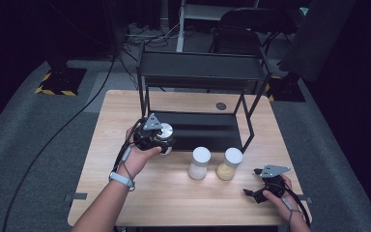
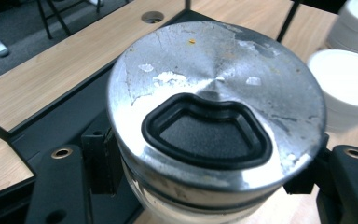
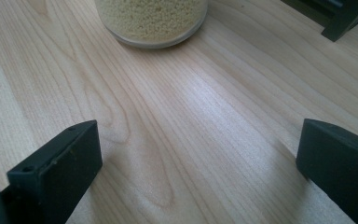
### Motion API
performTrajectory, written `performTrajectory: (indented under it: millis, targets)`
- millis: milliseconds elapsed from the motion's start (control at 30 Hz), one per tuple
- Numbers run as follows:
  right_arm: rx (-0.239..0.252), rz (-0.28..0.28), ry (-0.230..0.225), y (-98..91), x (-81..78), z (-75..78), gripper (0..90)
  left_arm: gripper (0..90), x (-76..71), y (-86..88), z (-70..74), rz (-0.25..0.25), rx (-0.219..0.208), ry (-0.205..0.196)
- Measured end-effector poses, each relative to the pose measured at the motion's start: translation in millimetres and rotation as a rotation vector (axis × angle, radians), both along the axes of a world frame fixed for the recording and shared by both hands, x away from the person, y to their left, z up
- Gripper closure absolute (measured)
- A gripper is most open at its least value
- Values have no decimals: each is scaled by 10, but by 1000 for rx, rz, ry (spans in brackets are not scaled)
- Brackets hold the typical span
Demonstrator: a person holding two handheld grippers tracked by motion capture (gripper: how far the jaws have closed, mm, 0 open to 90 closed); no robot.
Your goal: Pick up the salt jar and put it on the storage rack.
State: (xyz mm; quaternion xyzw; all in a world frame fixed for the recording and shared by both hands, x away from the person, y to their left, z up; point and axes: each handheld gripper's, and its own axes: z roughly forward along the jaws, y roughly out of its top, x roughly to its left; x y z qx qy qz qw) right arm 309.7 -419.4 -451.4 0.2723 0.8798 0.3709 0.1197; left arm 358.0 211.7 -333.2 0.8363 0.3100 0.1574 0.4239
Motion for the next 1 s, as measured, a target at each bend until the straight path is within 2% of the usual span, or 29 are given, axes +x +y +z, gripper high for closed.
performTrajectory:
  millis: [167, 367, 600, 733, 833, 1000]
  targets:
    - [0, 0, 0, 0, 0, 0, 0, 306, 103, -58, -27, 26, 0, -6]
    - [0, 0, 0, 0, 0, 0, 0, 306, 198, -141, -133, 57, -6, -18]
    - [0, 0, 0, 0, 0, 0, 0, 306, 340, -226, -257, 72, -2, 7]
    - [0, 0, 0, 0, -1, 0, 0, 306, 423, -223, -339, 75, -15, 17]
    - [0, -3, 0, 1, -5, -1, 0, 306, 441, -265, -388, 86, 3, 14]
    - [0, -5, 0, 3, -9, -1, 0, 306, 484, -302, -474, 92, 5, 29]
